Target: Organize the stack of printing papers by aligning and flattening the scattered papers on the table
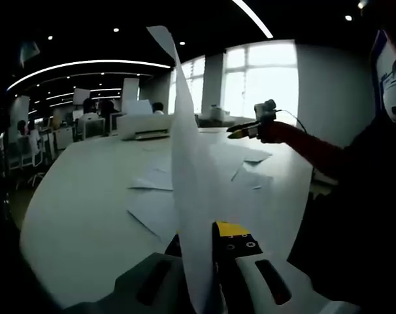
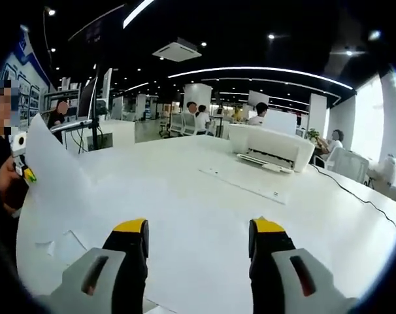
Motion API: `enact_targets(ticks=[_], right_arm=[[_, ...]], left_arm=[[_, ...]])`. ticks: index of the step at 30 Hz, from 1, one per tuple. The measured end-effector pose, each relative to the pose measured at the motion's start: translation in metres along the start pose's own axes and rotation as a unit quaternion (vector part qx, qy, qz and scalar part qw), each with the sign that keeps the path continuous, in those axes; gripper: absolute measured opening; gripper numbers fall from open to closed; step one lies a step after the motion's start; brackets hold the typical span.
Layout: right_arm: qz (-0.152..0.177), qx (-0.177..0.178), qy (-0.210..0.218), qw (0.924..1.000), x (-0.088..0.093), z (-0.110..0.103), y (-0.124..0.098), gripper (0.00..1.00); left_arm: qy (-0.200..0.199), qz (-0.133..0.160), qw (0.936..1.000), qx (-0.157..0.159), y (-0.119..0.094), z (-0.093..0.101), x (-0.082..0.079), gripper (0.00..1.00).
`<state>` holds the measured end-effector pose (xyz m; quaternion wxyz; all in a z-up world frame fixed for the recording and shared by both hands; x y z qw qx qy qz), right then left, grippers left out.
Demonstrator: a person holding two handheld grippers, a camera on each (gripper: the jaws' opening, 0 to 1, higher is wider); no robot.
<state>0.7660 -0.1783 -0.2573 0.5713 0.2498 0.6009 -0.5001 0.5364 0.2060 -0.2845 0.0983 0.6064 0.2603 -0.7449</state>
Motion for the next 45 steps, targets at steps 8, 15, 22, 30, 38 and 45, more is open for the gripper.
enact_targets(ticks=[8, 15, 22, 30, 38, 45], right_arm=[[-0.012, -0.002, 0.003, 0.9999, 0.000, 0.010, 0.016, 0.58], [-0.018, -0.009, 0.010, 0.9997, 0.003, 0.005, 0.023, 0.57], [-0.017, -0.014, 0.008, 0.9997, 0.005, 0.007, 0.034, 0.54], [-0.027, -0.015, -0.006, 0.9995, 0.011, -0.004, 0.037, 0.54], [-0.042, -0.018, -0.009, 0.9989, 0.017, -0.009, 0.047, 0.54], [-0.050, -0.012, 0.003, 0.9987, 0.023, -0.010, 0.049, 0.52]], left_arm=[[0.000, -0.001, 1.0000, 0.000, -0.003, -0.003, 0.001, 0.06], [-0.004, -0.003, 1.0000, 0.000, -0.007, -0.012, 0.004, 0.06], [-0.003, -0.002, 1.0000, 0.002, -0.006, -0.012, 0.004, 0.06], [-0.009, -0.006, 0.9999, 0.001, -0.002, -0.010, 0.008, 0.06], [-0.010, -0.007, 0.9999, 0.001, 0.001, -0.007, 0.008, 0.06], [-0.012, -0.008, 0.9999, 0.001, 0.000, -0.008, 0.008, 0.06]])
Point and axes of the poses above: the point that each gripper's makers call its tool centre point, and the gripper's own axes: y roughly forward along the fingers, z roughly to its right, x roughly out of its underside, the point moved 5 cm from there along -y, roughly backward along the fingers, and after that the axes turned 12 degrees about x, right-handed, at the moved point
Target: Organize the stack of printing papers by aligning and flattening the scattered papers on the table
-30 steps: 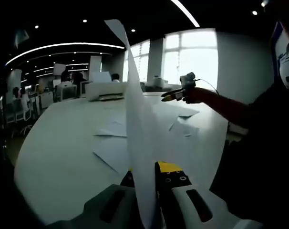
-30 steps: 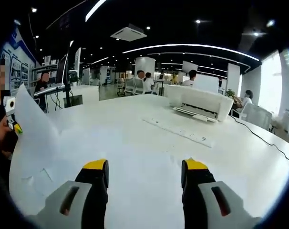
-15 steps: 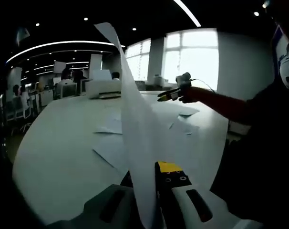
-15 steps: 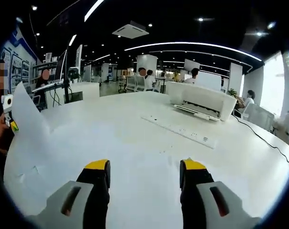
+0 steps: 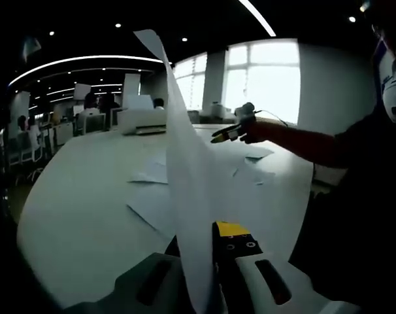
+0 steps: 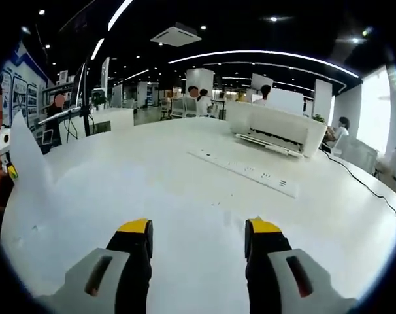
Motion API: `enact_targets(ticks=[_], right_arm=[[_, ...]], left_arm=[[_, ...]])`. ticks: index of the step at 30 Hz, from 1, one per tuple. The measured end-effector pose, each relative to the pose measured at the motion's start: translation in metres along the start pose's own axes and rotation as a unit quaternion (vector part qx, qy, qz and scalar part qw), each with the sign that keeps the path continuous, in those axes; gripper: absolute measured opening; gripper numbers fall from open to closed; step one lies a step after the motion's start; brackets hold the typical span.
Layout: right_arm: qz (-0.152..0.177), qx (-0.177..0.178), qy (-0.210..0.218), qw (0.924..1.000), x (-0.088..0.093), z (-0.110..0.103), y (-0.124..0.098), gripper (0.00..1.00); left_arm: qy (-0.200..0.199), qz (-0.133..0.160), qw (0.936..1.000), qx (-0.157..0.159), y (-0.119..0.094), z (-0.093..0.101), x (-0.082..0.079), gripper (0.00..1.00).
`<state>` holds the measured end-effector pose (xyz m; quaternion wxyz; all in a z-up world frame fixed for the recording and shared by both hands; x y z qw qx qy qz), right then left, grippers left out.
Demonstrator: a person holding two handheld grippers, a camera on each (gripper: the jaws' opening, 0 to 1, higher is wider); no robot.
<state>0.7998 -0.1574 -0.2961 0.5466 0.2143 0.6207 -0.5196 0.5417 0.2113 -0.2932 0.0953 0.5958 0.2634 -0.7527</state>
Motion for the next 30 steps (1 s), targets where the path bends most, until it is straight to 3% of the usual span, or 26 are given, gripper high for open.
enact_targets(ticks=[9, 19, 30], right_arm=[[-0.001, 0.007, 0.013, 0.9999, 0.000, -0.002, 0.007, 0.48], [-0.001, 0.020, 0.031, 0.9993, 0.002, 0.021, 0.030, 0.42], [-0.006, 0.025, 0.032, 0.9992, 0.003, 0.027, 0.050, 0.36]], left_arm=[[-0.002, -0.002, 1.0000, -0.001, -0.002, -0.002, 0.001, 0.06], [-0.001, -0.002, 1.0000, -0.005, -0.005, -0.004, -0.002, 0.06], [-0.009, -0.006, 0.9999, -0.006, -0.005, -0.008, 0.004, 0.06]])
Point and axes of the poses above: the point that each gripper's makers call its tool centre point, and the gripper's own axes: y roughly forward along the fingers, z roughly to its right, x roughly out of its underside, the point moved 5 cm from there along -y, roughly backward along the fingers, and after that the axes turned 12 degrees about x, right-handed, at the moved point
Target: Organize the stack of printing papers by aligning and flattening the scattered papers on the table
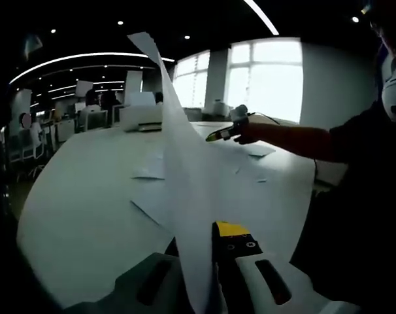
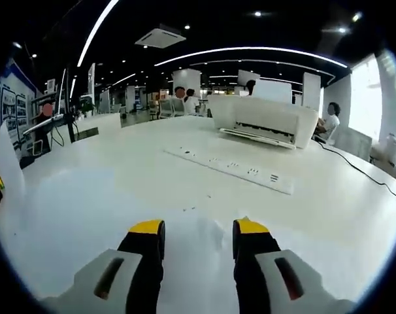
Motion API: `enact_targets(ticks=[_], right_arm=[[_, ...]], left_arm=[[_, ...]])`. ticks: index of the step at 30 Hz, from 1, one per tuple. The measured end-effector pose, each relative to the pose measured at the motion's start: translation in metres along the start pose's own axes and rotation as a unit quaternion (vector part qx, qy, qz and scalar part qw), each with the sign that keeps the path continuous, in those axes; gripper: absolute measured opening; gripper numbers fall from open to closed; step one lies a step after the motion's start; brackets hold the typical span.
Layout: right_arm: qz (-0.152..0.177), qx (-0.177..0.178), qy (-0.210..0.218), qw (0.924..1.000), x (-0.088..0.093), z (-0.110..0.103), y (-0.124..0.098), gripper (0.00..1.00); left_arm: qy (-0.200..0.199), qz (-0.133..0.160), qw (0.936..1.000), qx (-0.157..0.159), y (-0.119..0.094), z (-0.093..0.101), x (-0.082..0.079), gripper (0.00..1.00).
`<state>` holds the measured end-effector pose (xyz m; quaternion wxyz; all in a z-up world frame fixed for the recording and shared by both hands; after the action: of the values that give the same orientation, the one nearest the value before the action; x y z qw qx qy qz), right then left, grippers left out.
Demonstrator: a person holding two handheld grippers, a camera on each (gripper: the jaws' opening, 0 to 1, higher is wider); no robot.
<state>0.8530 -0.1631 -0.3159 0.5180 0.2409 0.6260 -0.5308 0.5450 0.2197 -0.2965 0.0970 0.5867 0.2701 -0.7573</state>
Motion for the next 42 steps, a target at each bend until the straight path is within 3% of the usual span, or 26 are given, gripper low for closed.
enact_targets(ticks=[15, 22, 26, 32, 42], right_arm=[[-0.006, 0.002, 0.007, 1.0000, 0.004, 0.037, 0.039, 0.31], [-0.007, -0.002, 0.013, 0.9999, 0.007, 0.023, 0.027, 0.24], [-0.014, 0.003, 0.024, 0.9996, 0.007, 0.030, 0.025, 0.11], [-0.010, 0.001, 0.045, 0.9989, 0.006, 0.037, 0.022, 0.03], [0.021, -0.013, 0.059, 0.9979, -0.008, 0.016, -0.001, 0.00]], left_arm=[[-0.002, -0.006, 1.0000, 0.004, 0.006, -0.002, 0.002, 0.06], [-0.002, -0.005, 1.0000, 0.004, 0.006, -0.001, 0.002, 0.06], [-0.002, -0.005, 1.0000, 0.004, 0.005, -0.001, 0.003, 0.06], [-0.004, -0.004, 1.0000, 0.001, 0.005, 0.000, 0.004, 0.06], [-0.003, -0.002, 1.0000, 0.002, 0.005, 0.000, 0.003, 0.06]])
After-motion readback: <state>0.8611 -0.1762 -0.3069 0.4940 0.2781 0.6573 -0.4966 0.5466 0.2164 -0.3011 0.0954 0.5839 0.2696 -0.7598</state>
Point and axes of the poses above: the point that each gripper's makers call its tool centre point, and the gripper's own axes: y roughly forward along the fingers, z roughly to its right, x roughly out of its underside, the point moved 5 cm from there along -y, roughly backward along the fingers, and after that the axes turned 12 degrees about x, right-handed, at the moved point
